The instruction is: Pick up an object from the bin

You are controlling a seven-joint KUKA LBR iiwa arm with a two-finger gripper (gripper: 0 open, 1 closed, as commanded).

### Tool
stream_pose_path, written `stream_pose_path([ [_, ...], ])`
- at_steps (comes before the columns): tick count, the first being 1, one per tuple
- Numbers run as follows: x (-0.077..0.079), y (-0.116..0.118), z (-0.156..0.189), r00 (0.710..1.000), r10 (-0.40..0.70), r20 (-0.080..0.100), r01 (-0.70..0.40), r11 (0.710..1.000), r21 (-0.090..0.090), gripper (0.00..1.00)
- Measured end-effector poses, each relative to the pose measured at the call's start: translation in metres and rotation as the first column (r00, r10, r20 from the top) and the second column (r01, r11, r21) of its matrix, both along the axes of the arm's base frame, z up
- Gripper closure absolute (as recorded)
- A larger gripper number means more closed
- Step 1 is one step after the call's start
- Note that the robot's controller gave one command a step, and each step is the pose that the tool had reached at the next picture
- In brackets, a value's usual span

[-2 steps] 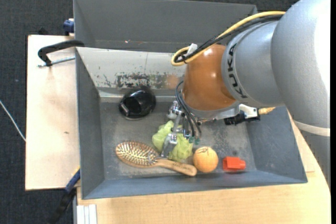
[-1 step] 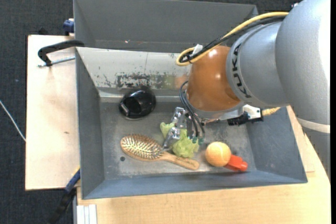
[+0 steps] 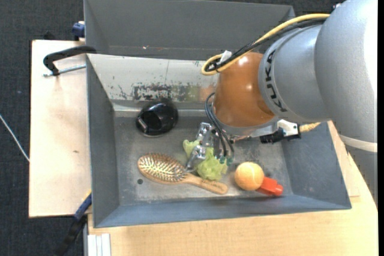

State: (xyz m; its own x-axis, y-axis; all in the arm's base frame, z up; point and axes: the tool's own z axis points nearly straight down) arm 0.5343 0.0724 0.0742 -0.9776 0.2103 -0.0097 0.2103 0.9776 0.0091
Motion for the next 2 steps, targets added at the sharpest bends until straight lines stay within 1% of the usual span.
stream_pose_path([
  [1, -0.001, 0.000, 0.003, 1.000, 0.000, -0.005, 0.000, 1.000, -0.001, 1.00],
  [2, -0.005, -0.002, 0.023, 1.000, 0.000, -0.016, 0.000, 1.000, -0.004, 1.00],
])
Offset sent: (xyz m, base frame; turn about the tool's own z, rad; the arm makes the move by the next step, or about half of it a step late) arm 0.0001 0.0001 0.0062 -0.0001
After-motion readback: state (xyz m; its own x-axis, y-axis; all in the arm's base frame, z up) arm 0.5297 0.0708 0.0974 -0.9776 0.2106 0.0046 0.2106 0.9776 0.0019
